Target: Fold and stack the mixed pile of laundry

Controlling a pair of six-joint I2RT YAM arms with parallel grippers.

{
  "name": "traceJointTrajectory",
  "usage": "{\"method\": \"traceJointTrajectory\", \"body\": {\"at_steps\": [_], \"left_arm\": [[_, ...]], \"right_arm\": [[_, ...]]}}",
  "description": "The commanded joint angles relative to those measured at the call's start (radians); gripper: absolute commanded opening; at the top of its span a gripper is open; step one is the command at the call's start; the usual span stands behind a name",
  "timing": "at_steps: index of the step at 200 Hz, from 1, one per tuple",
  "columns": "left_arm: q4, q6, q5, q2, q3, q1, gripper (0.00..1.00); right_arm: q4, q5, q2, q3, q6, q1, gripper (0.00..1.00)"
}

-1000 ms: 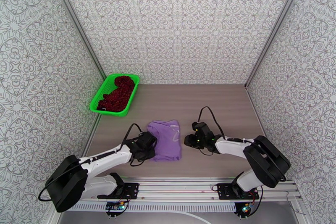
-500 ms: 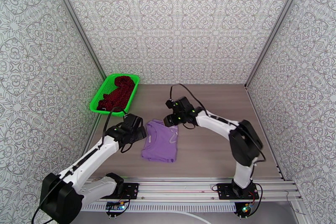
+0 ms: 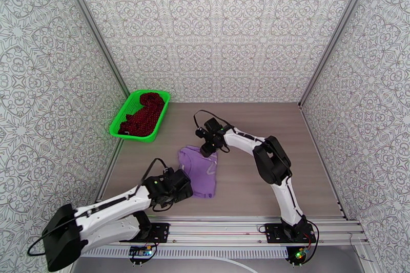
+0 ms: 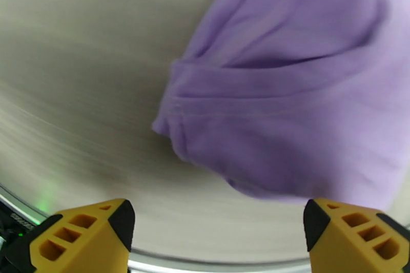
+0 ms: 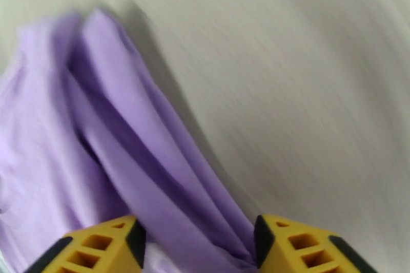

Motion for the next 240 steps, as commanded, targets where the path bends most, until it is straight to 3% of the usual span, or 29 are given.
{"method": "traceJointTrajectory", "body": {"at_steps": [1, 15, 65, 104, 138, 180, 216, 240], "left_arm": [[0.137, -0.003, 0.048, 0.065, -0.027, 0.063, 0.92], [0.194, 0.058, 0.069, 0.116, -0.034, 0.121, 0.92], [0.404, 0.386, 0.162, 0.369, 0.109, 0.363, 0.84], [0.340, 0.616, 0.200, 0.644, 0.428, 0.418, 0.79], [0.296, 0.724, 0.226, 0.823, 0.651, 0.423, 0.75], [0.255, 0.784, 0.195, 0.797, 0.749, 0.426, 0.74], [0.083, 0.800, 0.021, 0.625, 0.767, 0.426, 0.74], [-0.046, 0.760, -0.080, 0.532, 0.786, 0.424, 0.71]], "right_arm": [[-0.007, 0.105, -0.040, -0.103, 0.089, -0.006, 0.22], [0.014, 0.137, -0.080, -0.176, 0.160, -0.007, 0.13], [0.065, 0.186, -0.243, -0.471, 0.497, -0.006, 0.13], [0.211, 0.143, -0.432, -0.760, 0.793, -0.006, 0.17], [0.423, 0.084, -0.606, -0.995, 1.021, -0.004, 0.23], [0.283, 0.157, -0.757, -0.966, 0.974, -0.007, 0.43], [0.144, 0.220, -0.834, -0.874, 0.871, -0.024, 0.58], [0.130, 0.196, -0.841, -0.846, 0.817, -0.065, 0.70]]}}
